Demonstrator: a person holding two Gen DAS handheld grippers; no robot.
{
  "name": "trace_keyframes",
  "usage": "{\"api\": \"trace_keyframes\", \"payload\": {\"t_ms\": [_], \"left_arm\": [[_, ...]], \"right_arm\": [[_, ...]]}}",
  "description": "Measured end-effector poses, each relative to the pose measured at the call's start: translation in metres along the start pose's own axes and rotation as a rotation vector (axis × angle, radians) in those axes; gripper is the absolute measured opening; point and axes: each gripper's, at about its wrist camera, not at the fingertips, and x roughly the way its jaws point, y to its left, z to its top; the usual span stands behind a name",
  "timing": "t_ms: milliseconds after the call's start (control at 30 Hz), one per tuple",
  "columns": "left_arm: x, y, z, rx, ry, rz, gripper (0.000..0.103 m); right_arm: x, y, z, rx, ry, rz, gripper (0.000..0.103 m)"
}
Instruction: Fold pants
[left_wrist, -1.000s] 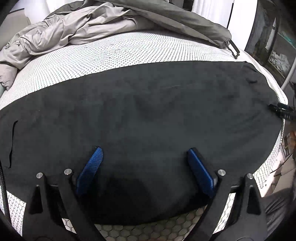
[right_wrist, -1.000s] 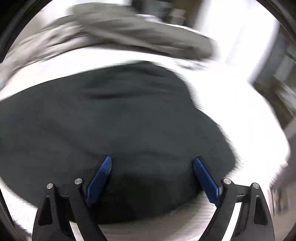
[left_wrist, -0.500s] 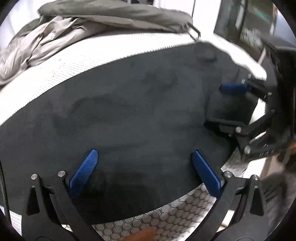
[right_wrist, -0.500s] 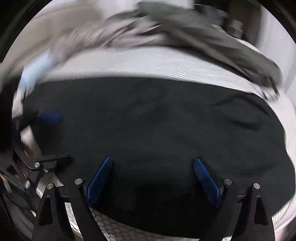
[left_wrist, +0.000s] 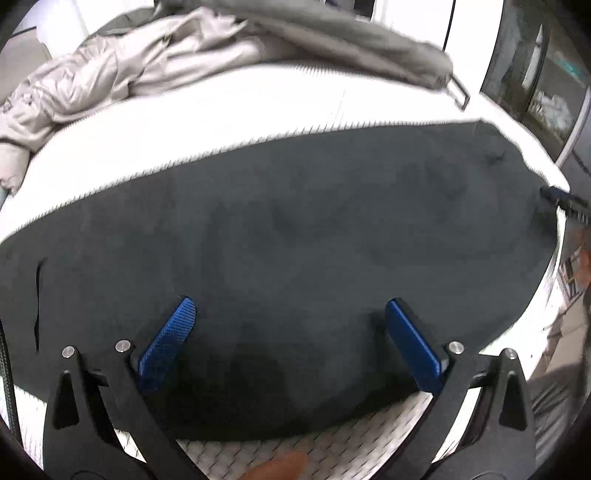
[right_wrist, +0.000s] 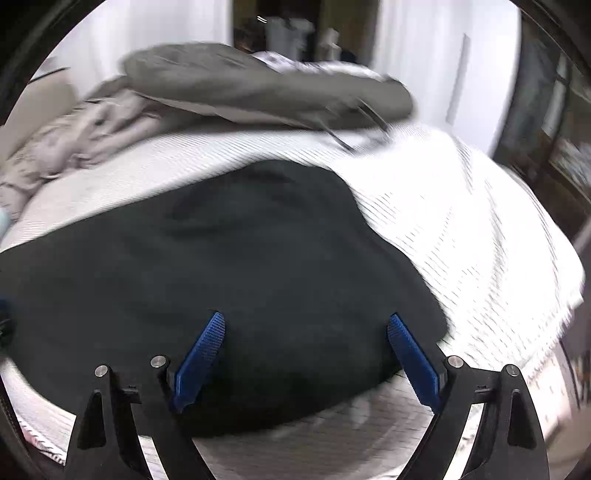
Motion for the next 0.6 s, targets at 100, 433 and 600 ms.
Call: {"api": "trace_keyframes", "payload": {"t_ms": [100,433,600], "left_arm": [[0.017,-0.030,0.030,0.040,0.000,-0.044,0.102],[0.050,0.010,0.034,-0.013,0.099,0.069,0.103],[0.035,0.046,0.022,-0.080,0.089,0.111,0.102]], "right_arm": [[0.027,0.062,0.013,-0.108,0.072,0.150,0.092],[0.060,-0.018,0.013,-0.075,0.113,-0.055,0.079],[0.040,-0.013,0.013,-0.136,0.073,-0.193,0.079]]}}
